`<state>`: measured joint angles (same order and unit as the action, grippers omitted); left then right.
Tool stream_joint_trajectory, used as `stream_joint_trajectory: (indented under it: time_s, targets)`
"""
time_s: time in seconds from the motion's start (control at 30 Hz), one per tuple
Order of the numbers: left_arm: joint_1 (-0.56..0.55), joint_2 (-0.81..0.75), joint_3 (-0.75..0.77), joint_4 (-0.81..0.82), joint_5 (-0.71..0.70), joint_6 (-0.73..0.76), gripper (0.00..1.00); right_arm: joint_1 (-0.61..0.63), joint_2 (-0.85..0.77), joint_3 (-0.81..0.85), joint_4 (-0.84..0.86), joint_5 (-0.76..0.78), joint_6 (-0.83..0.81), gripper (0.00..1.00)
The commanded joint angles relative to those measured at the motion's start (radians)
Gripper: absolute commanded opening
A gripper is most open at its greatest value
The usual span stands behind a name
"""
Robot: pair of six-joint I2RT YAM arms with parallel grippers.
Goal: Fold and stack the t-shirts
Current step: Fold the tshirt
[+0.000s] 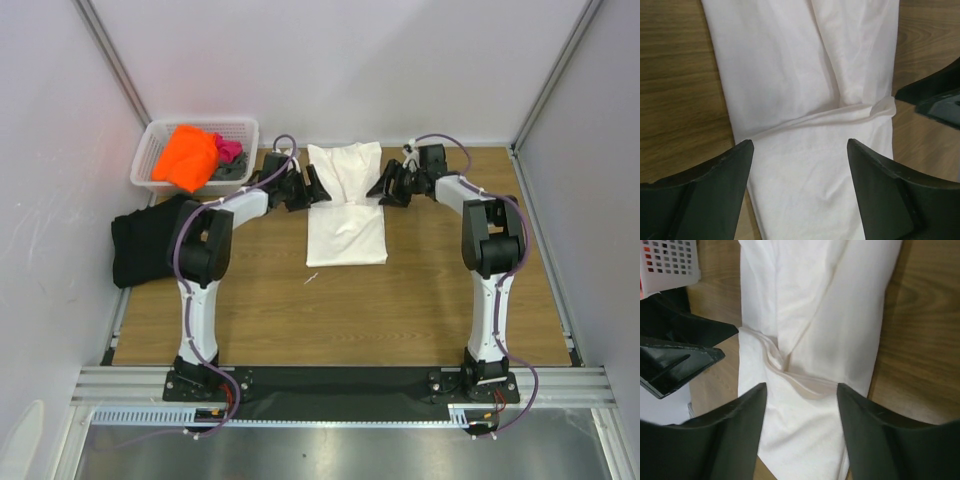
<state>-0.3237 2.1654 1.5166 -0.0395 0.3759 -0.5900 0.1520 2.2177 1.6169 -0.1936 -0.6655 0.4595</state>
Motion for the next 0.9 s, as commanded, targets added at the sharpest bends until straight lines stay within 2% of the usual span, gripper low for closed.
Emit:
stream_joint_trajectory:
  time_s: [0.0,0.1,0.23,0.37,0.4,0.47,0.5,0.57,0.63,0.7,0.87]
  targets:
    - [0.005,-0.111,0.043,-0.066,-0.097,0.128,0.83,-0.003,-0.064,0.083,0.025,0.023,-0.016,0.67]
    - [-0.005,-0.183,0.047,-0.124,-0.164,0.165,0.85,0.003,-0.122,0.098,-0.039,0.053,-0.054,0.78]
    - [-0.04,-0.263,0.031,-0.186,-0.213,0.2,0.86,0.011,-0.202,0.063,-0.168,0.125,-0.065,0.86]
    - [-0.081,-0.315,-0.019,-0.131,-0.204,0.15,0.86,0.035,-0.309,-0.078,-0.214,0.152,-0.013,0.82]
    - [-0.095,-0.305,-0.024,-0.117,-0.21,0.128,0.86,0.062,-0.34,-0.101,-0.242,0.187,-0.021,0.77]
    - [-0.1,-0.276,-0.009,-0.105,-0.181,0.107,0.86,0.093,-0.36,-0.141,-0.283,0.236,-0.057,0.74]
    - [-0.101,-0.245,0.005,-0.096,-0.143,0.07,0.86,0.124,-0.369,-0.156,-0.305,0.256,-0.082,0.66]
    - [-0.101,-0.224,0.001,-0.021,-0.083,0.033,0.85,0.141,-0.374,-0.208,-0.296,0.224,-0.079,0.58]
    - [-0.109,-0.196,-0.018,0.035,-0.043,-0.007,0.85,0.15,-0.382,-0.253,-0.233,0.175,-0.052,0.58]
    - [-0.112,-0.171,-0.019,0.085,-0.04,-0.046,0.85,0.153,-0.382,-0.307,-0.201,0.19,-0.05,0.61]
    - [-0.11,-0.099,-0.042,0.142,-0.045,-0.128,0.85,0.155,-0.343,-0.362,-0.195,0.213,-0.094,0.62]
